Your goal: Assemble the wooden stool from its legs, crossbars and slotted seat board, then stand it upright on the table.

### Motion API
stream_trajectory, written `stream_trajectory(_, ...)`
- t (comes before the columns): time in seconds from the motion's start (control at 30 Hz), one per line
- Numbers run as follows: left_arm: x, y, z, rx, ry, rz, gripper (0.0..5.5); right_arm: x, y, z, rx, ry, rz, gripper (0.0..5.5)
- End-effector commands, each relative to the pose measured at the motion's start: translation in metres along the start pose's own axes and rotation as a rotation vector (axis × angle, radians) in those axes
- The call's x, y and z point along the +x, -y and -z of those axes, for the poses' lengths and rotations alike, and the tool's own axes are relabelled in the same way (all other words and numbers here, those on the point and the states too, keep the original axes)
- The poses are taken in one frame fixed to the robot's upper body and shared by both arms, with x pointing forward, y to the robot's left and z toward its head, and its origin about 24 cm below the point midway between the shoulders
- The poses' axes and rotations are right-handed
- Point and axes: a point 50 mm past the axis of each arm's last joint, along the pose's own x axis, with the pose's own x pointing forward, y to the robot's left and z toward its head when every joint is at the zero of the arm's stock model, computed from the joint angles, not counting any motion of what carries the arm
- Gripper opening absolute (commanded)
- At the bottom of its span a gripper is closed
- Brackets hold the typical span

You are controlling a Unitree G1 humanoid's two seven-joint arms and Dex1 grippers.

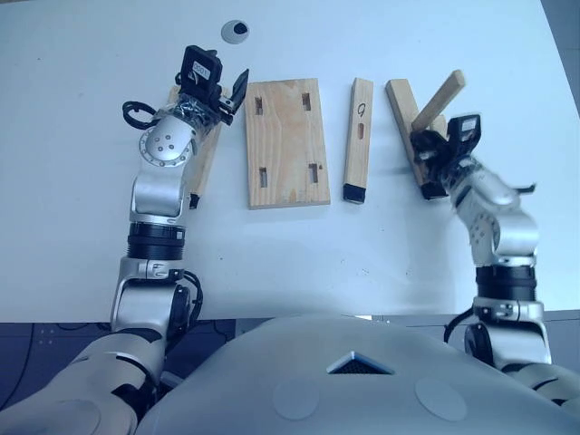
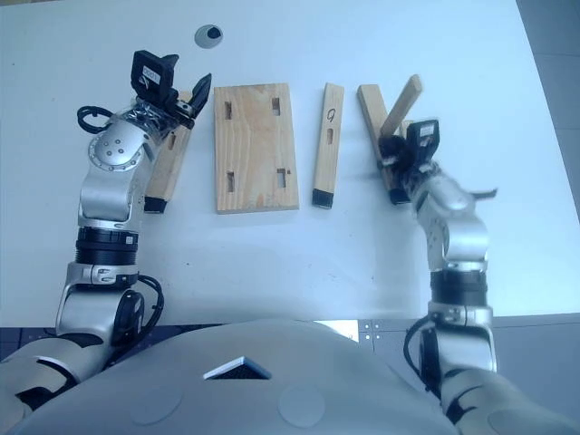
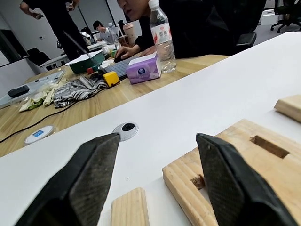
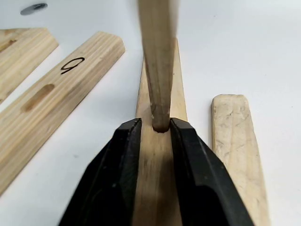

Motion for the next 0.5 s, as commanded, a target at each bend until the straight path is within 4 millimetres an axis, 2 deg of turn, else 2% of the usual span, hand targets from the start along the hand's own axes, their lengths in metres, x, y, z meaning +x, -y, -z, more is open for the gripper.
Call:
stream_trajectory(0.03, 0.002, 0.001, -0.001, -0.014, 0.017, -0.023, 2.94, -0.001, 0.005, -0.006, -0.047, -0.030, 0.003, 1.71)
stream_trajectory(0.17, 0.002, 0.004, 0.001, -0.028, 0.017, -0.036, 2.94, -0.002, 0.001, -0.023, -0.084, -0.018, -0.042, 2.34)
stream_trajectory(0.27, 0.002, 0.007, 0.002, -0.035, 0.018, -0.043, 2.94, -0.004, -0.001, -0.028, -0.132, -0.051, -0.078, 2.81)
stream_trajectory(0.5, -0.001, 0.007, 0.003, -0.046, 0.023, -0.065, 2.94, -0.009, 0.008, -0.019, -0.153, -0.148, -0.068, 2.87)
